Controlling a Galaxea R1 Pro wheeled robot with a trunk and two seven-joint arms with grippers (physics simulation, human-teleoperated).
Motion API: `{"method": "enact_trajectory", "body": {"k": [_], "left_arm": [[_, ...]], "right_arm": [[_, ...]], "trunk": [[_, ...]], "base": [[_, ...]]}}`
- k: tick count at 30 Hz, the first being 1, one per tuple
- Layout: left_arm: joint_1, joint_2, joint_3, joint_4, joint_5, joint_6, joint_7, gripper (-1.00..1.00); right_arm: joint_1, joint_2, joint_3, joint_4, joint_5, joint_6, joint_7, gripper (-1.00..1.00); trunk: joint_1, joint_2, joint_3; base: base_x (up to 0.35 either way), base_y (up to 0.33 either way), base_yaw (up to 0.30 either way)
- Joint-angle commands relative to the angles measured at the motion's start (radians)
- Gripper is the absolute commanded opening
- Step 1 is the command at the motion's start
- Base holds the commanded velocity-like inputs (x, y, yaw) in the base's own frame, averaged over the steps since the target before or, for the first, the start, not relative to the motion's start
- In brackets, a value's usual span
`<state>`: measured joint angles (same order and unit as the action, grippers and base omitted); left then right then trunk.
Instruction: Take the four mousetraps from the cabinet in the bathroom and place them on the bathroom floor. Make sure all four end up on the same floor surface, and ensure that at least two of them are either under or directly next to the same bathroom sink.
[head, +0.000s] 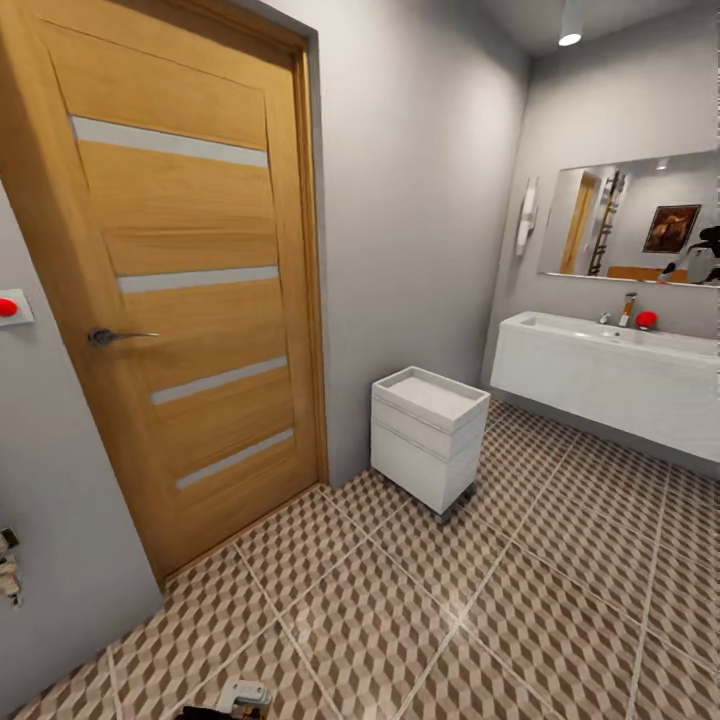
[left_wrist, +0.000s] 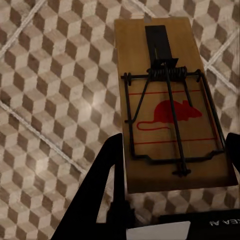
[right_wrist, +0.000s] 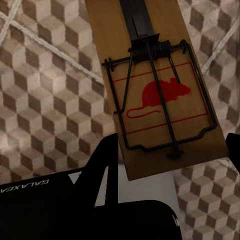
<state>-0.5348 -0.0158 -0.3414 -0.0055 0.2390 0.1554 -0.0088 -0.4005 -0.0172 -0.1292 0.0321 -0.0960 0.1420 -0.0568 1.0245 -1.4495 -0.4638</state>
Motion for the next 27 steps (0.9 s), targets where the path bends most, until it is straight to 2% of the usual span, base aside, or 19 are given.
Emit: {"method": "enact_trajectory", "body": {"k": [1, 9, 27], "left_arm": [[-0.001, -0.001, -0.008, -0.001, 0.005, 0.005, 0.001, -1.0], [-0.001, -0.001, -0.008, -0.002, 0.004, 0.006, 0.001, -1.0], [-0.001, -0.001, -0.008, -0.002, 0.003, 0.004, 0.001, -1.0]], "right_arm": [[-0.001, 0.0, -0.003, 0.002, -0.011, -0.005, -0.003, -1.0], [-0.001, 0.0, -0.003, 0.002, -0.011, -0.013, -0.004, -1.0], [-0.001, -0.003, -0.004, 0.002, -0.012, -0.01, -0.006, -1.0]], "trunk": [[0.001, 0.0, -0.001], [0.001, 0.0, -0.001], [0.001, 0.0, -0.001]], "base": [[0.321, 0.0, -0.063], [0.321, 0.0, -0.128], [0.322, 0.0, -0.292]]}}
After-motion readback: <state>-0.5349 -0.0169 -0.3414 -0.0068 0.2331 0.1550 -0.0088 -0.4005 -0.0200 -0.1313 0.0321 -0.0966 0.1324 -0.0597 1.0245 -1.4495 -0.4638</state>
